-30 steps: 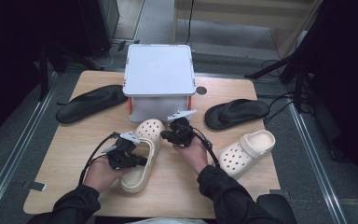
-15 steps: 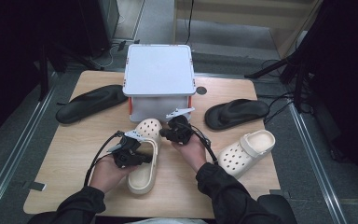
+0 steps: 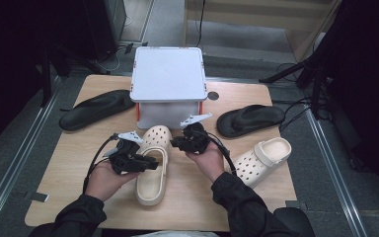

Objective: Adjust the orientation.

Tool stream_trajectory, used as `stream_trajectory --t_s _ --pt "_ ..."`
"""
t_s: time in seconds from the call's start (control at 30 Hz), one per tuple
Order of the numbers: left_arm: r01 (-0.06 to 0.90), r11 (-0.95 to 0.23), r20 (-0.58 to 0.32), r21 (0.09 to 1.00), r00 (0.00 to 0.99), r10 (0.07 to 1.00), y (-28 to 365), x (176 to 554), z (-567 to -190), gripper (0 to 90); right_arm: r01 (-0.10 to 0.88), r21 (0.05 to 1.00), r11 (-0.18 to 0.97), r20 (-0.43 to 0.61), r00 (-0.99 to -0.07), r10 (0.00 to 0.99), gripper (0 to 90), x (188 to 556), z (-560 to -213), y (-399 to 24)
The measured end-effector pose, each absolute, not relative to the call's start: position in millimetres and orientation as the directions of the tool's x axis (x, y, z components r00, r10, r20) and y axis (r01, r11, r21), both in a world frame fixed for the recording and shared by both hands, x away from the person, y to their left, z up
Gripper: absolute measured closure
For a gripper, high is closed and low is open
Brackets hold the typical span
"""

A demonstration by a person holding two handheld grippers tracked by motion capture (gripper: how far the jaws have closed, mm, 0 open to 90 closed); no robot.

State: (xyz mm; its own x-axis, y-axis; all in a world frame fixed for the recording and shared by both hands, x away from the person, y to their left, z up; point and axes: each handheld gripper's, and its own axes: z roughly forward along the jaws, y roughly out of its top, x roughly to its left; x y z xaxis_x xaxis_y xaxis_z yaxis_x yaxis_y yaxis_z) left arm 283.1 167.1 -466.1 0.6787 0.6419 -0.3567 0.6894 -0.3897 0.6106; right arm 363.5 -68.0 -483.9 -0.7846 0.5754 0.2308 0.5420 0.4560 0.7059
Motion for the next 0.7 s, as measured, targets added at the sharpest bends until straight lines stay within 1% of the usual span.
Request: stream_trajectory --t_s 0.13,0.23,0.3,0.33,0.43,0.6,0.7 --pt "0.68 -0.375 -0.331 0.629 0.672 0.663 178.1 281.1 -457.5 58.6 0.532 0.723 0.44 0.245 -0.794 0.556 70.4 358.0 -478.0 -80.3" --pt "0.674 -0.373 -0.307 0.638 0.666 0.68 185.4 280.9 -454.9 54.5 0.52 0.735 0.435 0.251 -0.805 0.538 65.9 353.3 -474.1 -87.0" --pt "0.681 -0.353 -0.327 0.642 0.659 0.677 190.2 281.9 -453.2 51.7 0.511 0.739 0.439 0.247 -0.812 0.529 60.1 349.4 -470.8 -92.6" --pt "0.678 -0.35 -0.32 0.646 0.657 0.683 192.0 281.9 -451.9 50.1 0.51 0.739 0.44 0.245 -0.813 0.529 57.8 347.2 -469.3 -95.4" --pt "0.672 -0.35 -0.303 0.653 0.655 0.692 198.2 283.0 -449.3 46.3 0.509 0.743 0.434 0.25 -0.813 0.526 56.3 339.0 -467.6 -104.9" --pt "0.681 -0.338 -0.295 0.65 0.636 0.713 208.9 287.5 -448.0 41.5 0.452 0.754 0.476 0.184 -0.841 0.509 56.5 323.9 -468.5 -121.7" --pt "0.679 -0.331 -0.286 0.655 0.629 0.723 216.2 291.0 -446.5 41.3 0.434 0.766 0.473 0.171 -0.848 0.502 56.5 316.9 -467.4 -130.9"
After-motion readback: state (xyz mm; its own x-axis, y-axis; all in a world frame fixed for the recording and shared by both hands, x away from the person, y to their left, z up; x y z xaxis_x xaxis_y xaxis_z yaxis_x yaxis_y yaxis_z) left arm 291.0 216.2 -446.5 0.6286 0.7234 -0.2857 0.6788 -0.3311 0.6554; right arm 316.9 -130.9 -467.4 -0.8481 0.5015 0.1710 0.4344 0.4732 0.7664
